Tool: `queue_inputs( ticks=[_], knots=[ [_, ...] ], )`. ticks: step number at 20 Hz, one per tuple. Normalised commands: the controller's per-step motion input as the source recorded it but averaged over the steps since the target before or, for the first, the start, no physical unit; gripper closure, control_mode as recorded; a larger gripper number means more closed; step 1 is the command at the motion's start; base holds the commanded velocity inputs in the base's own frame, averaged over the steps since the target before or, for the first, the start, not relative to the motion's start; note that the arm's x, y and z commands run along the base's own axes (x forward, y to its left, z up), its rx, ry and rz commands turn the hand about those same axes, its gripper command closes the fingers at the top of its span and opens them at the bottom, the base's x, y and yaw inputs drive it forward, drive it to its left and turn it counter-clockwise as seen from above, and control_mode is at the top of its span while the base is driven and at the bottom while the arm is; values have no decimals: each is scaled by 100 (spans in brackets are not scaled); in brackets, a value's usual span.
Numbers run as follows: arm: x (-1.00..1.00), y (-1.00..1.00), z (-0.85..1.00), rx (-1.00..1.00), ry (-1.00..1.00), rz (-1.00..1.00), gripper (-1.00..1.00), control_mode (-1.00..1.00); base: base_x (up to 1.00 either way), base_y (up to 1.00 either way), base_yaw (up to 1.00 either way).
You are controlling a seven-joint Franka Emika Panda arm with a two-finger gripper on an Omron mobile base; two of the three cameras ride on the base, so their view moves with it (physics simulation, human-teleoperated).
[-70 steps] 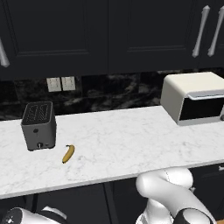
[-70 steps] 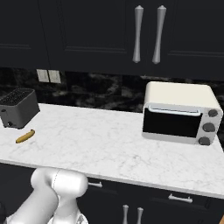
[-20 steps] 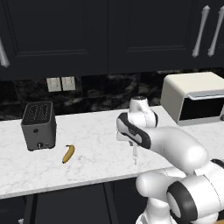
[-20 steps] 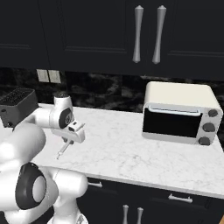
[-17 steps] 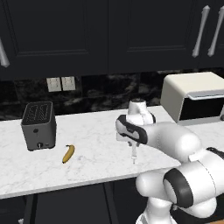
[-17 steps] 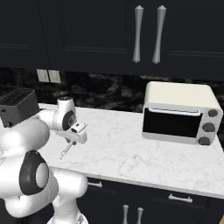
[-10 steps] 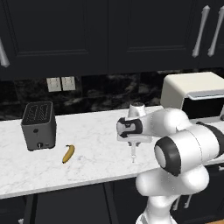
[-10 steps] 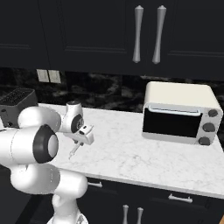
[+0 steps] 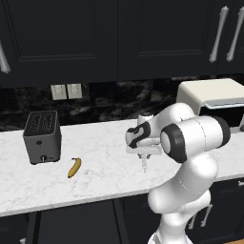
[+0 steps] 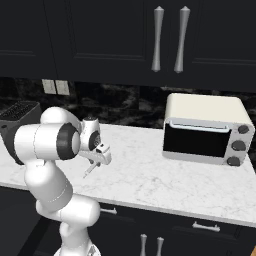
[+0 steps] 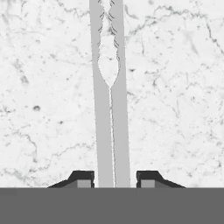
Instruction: Pick the tongs from the drawer and place it on the counter.
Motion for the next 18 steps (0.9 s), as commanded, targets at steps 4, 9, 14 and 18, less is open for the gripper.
queue_inputs(
  ticks=[4, 9, 14, 18],
  knots=[
    [-12, 0, 0, 0, -12, 0, -100, -100, 0, 0, 0],
    [-66, 0, 7, 0, -12, 0, -100, -100, 0, 0, 0],
    [-97, -14, 70, 0, -8, 0, -100, -100, 0, 0, 0],
    [-98, -18, 100, 3, -5, 2, -100, -100, 0, 0, 0]
  ],
)
